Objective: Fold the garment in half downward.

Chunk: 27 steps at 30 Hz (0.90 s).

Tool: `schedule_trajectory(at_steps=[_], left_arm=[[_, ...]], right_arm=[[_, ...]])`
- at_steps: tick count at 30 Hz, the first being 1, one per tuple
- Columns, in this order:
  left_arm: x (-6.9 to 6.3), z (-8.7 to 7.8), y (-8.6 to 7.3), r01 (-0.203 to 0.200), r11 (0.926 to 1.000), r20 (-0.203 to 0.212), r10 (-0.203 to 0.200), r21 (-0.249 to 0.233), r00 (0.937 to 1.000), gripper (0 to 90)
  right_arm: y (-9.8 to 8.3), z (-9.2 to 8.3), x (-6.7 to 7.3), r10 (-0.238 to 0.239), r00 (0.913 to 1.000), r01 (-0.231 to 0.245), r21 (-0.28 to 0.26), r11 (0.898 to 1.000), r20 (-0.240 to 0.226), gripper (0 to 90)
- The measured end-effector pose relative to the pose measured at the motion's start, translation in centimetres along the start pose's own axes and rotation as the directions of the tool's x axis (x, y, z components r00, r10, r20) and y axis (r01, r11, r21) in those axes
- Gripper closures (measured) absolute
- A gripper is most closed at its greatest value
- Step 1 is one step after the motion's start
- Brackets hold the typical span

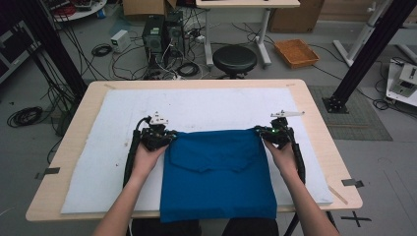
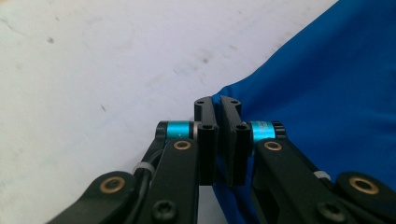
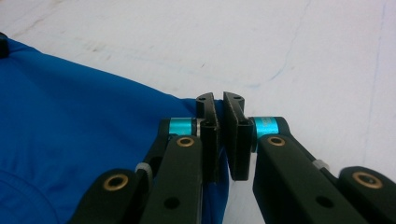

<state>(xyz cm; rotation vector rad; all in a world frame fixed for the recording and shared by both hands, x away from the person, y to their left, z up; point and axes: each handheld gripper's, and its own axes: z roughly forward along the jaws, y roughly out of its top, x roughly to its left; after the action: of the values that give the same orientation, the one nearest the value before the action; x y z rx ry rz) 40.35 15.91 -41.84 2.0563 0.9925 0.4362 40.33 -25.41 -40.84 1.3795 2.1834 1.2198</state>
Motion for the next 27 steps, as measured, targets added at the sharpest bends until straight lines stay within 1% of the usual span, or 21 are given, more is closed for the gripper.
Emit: schedule_trajectory(at_steps=[1, 2, 3, 5, 6, 8, 9, 10, 11, 12, 13, 14, 16, 17, 18, 19, 22, 23, 24, 25, 27], left_arm=[[0.4, 0.3, 0.3, -0.002, 1.0000, 0.004, 0.002, 0.007, 1.0000, 85.4], [1.0, 0.9, 0.6, 0.012, 0.9999, -0.002, -0.012, -0.006, 0.9999, 85.4], [1.0, 0.9, 0.6, 0.012, 0.9999, -0.002, -0.012, -0.006, 0.9999, 85.4], [1.5, 1.4, 0.9, 0.017, 0.9998, 0.004, -0.017, 0.003, 0.9998, 85.4], [1.7, 1.8, 1.1, 0.002, 0.9998, -0.010, -0.002, 0.018, 0.9999, 85.4], [1.7, 1.9, 1.2, 0.005, 0.9998, -0.009, -0.005, 0.019, 0.9999, 85.0], [1.7, 2.1, 1.2, 0.013, 0.9997, -0.020, -0.013, 0.019, 0.9997, 84.5], [1.7, 2.1, 1.1, 0.017, 0.9996, -0.026, -0.016, 0.021, 0.9995, 82.3], [1.7, 2.1, 1.1, 0.017, 0.9996, -0.026, -0.016, 0.021, 0.9995, 77.8], [1.8, 1.9, 1.0, 0.032, 0.9993, -0.049, -0.031, 0.018, 0.9983, 72.0], [1.8, 1.6, 0.9, 0.047, 0.9988, -0.059, -0.046, 0.012, 0.9972, 65.3], [1.8, 1.3, 0.7, 0.066, 0.9978, -0.059, -0.066, -0.008, 0.9960, 59.8], [1.7, 0.5, 0.2, 0.081, 0.9958, -0.063, -0.084, -0.043, 0.9945, 58.4], [1.5, 0.0, 0.0, 0.083, 0.9955, -0.063, -0.086, -0.046, 0.9943, 58.2], [1.4, -0.3, -0.3, 0.086, 0.9953, -0.057, -0.088, -0.045, 0.9944, 58.2], [1.4, -0.3, -0.3, 0.086, 0.9953, -0.057, -0.088, -0.045, 0.9944, 58.2], [0.5, -1.5, -1.3, 0.106, 0.9940, -0.029, -0.106, -0.028, 0.9939, 58.3], [-0.2, -2.1, -2.0, 0.127, 0.9916, 0.000, -0.127, -0.026, 0.9919, 58.4], [-0.5, -2.4, -2.4, 0.140, 0.9899, 0.017, -0.139, -0.026, 0.9901, 58.4], [-0.5, -2.4, -2.4, 0.140, 0.9899, 0.017, -0.139, -0.026, 0.9901, 58.5], [-1.0, -2.7, -3.1, 0.169, 0.9855, 0.045, -0.169, -0.013, 0.9846, 58.8]], right_arm=[[0.4, 0.5, -0.5, 0.003, 1.0000, -0.003, -0.014, 1.000, 0.009, 85.5], [0.6, 0.9, -0.7, 0.005, 0.9999, -0.005, -0.011, 1.000, 0.016, 85.6], [0.6, 0.9, -0.7, 0.005, 0.9999, -0.005, -0.011, 1.000, 0.016, 85.6], [0.8, 1.7, -1.4, 0.007, 0.9995, -0.007, 0.000, 1.000, 0.030, 85.5], [0.8, 1.9, -1.5, 0.004, 0.9995, -0.004, -0.003, 1.000, 0.032, 85.5], [0.8, 2.4, -1.7, 0.001, 0.9995, -0.001, 0.001, 1.000, 0.033, 85.5], [0.9, 2.6, -1.7, 0.000, 0.9992, 0.000, 0.006, 1.000, 0.039, 85.4], [0.9, 2.7, -1.7, -0.008, 0.9992, 0.008, 0.010, 1.000, 0.040, 85.0], [0.8, 2.8, -1.7, -0.011, 0.9990, 0.010, 0.012, 1.000, 0.043, 83.6], [0.8, 2.9, -1.7, -0.017, 0.9987, 0.017, 0.017, 1.000, 0.048, 81.1], [0.8, 2.9, -1.6, -0.021, 0.9983, 0.021, 0.013, 1.000, 0.053, 76.0], [0.8, 2.7, -1.6, -0.021, 0.9978, 0.021, 0.009, 1.000, 0.062, 71.9], [0.7, 2.2, -1.5, -0.024, 0.9969, 0.024, 0.000, 1.000, 0.075, 68.5], [0.7, 1.9, -1.5, -0.029, 0.9956, 0.029, -0.007, 1.000, 0.089, 65.9], [0.6, 1.5, -1.4, -0.025, 0.9946, 0.026, -0.008, 1.000, 0.101, 65.5], [0.6, 1.5, -1.4, -0.025, 0.9946, 0.026, -0.008, 1.000, 0.101, 65.5], [-0.1, 0.3, -0.9, -0.027, 0.9942, 0.029, -0.023, 0.999, 0.104, 63.8], [-0.7, -0.5, -0.5, -0.035, 0.9939, 0.038, -0.029, 0.999, 0.105, 63.6], [-1.1, -0.9, -0.3, -0.031, 0.9941, 0.035, -0.035, 0.999, 0.104, 63.6], [-1.5, -1.2, -0.1, -0.031, 0.9946, 0.035, -0.038, 0.999, 0.099, 63.6], [-1.9, -1.5, 0.1, -0.034, 0.9949, 0.038, -0.040, 0.998, 0.096, 63.6]])
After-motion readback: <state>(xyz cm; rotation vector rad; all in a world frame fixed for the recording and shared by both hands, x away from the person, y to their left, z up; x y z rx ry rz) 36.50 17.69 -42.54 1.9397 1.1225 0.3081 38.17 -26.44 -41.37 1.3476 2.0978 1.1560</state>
